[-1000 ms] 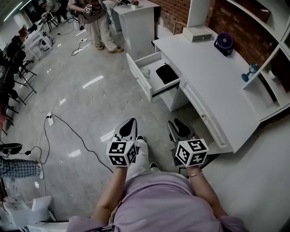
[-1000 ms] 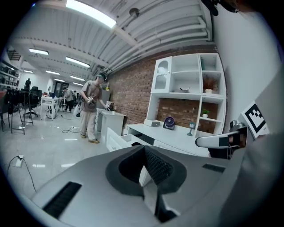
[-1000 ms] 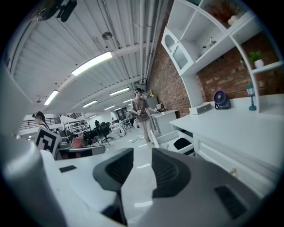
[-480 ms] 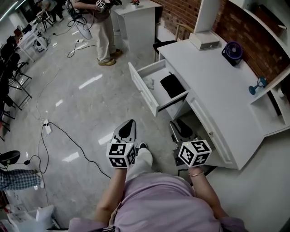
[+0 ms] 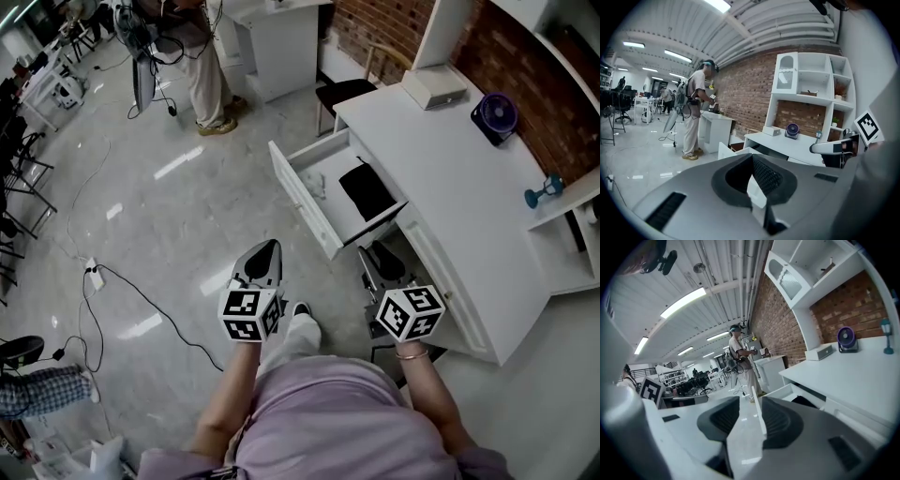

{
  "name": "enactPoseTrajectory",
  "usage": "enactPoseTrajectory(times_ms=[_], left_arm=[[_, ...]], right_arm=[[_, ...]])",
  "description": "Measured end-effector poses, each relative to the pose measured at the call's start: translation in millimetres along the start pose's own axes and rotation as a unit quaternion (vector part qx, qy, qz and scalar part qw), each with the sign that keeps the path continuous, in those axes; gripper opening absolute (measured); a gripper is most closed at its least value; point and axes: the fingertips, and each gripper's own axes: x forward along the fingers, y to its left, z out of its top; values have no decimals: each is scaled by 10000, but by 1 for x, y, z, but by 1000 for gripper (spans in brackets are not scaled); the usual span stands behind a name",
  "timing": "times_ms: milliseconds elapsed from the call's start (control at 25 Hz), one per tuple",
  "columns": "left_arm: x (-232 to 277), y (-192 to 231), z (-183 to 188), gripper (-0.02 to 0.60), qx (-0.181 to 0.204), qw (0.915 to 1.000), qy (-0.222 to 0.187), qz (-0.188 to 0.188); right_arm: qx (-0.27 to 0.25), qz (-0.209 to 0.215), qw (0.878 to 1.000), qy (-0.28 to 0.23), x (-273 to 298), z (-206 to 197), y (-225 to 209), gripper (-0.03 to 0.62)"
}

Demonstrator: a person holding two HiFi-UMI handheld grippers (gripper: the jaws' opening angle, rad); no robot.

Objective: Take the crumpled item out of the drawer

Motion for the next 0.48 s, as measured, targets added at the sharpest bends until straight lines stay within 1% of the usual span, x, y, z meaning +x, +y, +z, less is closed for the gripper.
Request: enactPoseTrajectory(times_ms=[240,480], left_arm=[[29,22,14,0,-89,9999,18,-91],[48,29,14,0,-147,9996,131,-204]], right_arm=[[43,-51,10000,18,33,9,-4,141],[125,-87,9998,109,54,10,-10,146]])
